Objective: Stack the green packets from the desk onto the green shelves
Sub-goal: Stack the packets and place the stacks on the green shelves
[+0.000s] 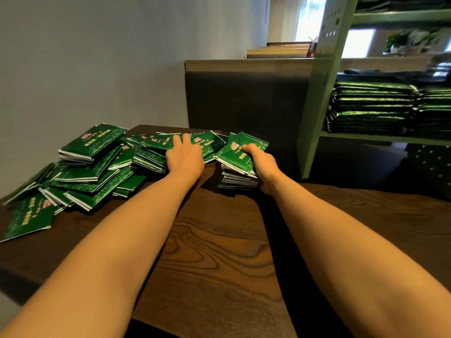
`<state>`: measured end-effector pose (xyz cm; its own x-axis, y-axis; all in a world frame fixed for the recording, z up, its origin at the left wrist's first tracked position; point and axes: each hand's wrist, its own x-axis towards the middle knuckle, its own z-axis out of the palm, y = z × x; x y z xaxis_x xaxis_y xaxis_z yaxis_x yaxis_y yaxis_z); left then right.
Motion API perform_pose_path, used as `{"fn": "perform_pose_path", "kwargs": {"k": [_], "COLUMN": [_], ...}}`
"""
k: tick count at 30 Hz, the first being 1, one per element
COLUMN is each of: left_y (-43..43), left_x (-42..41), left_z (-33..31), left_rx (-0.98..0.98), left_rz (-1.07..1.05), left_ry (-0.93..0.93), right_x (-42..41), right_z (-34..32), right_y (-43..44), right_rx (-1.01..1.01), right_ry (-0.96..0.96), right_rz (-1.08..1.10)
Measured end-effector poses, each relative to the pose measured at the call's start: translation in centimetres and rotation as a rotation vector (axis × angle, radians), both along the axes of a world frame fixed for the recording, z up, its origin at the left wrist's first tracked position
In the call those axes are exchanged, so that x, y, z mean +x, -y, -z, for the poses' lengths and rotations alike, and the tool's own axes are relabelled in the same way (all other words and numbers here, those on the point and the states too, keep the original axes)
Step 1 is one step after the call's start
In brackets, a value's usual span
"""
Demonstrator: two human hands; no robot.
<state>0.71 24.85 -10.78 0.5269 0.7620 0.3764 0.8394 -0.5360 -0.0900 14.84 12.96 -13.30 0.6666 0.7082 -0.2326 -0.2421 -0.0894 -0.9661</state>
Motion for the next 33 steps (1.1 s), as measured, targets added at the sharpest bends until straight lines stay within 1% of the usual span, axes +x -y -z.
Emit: {"fn": "perform_pose_path", "kwargs": {"k": [2, 4, 6, 8, 9, 11, 16, 19, 20, 21, 23, 25, 27, 33], "left_y": [-0.4, -1.0, -1.7, -2.0, -1.9, -1.8, -1.7, -1.8, -1.7, -1.5, -0.7, 0.1, 1.3, 6.4], "left_x": [-0.1, -0.2, 0.0, 0.4, 0.6, 0.8, 1.2, 1.1, 1.0, 0.8, 0.5, 0.1, -0.6, -2.9], "left_z": [0.3, 0.5, 0.5, 0.2, 0.2, 0.2, 0.4, 0.1, 0.1, 0.1, 0.0, -0.1, -0.2, -0.2], "left_rx": [0.084, 0.123, 0.076, -0.037, -0.073, -0.079, -0.054, 0.027, 0.047, 0.026, -0.12, -0.286, -0.405, -0.765], "left_rz": [0.046, 0.107, 0.168, 0.191, 0.184, 0.144, 0.022, 0.074, 0.11, 0.144, 0.186, 0.171, 0.167, 0.144], "left_ry": [-0.047, -0.068, -0.048, -0.013, -0.003, -0.003, -0.107, -0.069, -0.015, 0.069, 0.314, 0.55, 0.725, 1.04], "right_x": [0.0, -0.3, -0.7, -0.8, -0.7, -0.5, -0.4, -0.4, -0.4, -0.4, -0.7, -1.1, -1.8, -4.7], "right_z": [-0.1, -0.5, -0.9, -1.0, -1.0, -0.8, -0.8, -0.5, -0.3, -0.2, -0.3, -0.4, -0.6, -1.7], "right_y": [0.1, 0.5, 0.8, 0.8, 0.9, 0.7, 0.7, 0.8, 0.8, 0.9, 1.4, 2.1, 2.9, 7.3], "right_rx": [-0.012, 0.01, 0.034, 0.038, 0.039, 0.039, 0.044, 0.052, 0.068, 0.089, 0.128, 0.147, 0.166, 0.222], "right_ry": [-0.002, -0.011, -0.023, -0.021, -0.019, -0.018, 0.006, 0.01, 0.008, 0.005, -0.015, -0.051, -0.094, -0.26], "right_rz": [-0.006, -0.008, -0.027, -0.034, -0.034, -0.038, -0.041, -0.036, -0.031, -0.031, -0.021, 0.007, 0.025, 0.026]}}
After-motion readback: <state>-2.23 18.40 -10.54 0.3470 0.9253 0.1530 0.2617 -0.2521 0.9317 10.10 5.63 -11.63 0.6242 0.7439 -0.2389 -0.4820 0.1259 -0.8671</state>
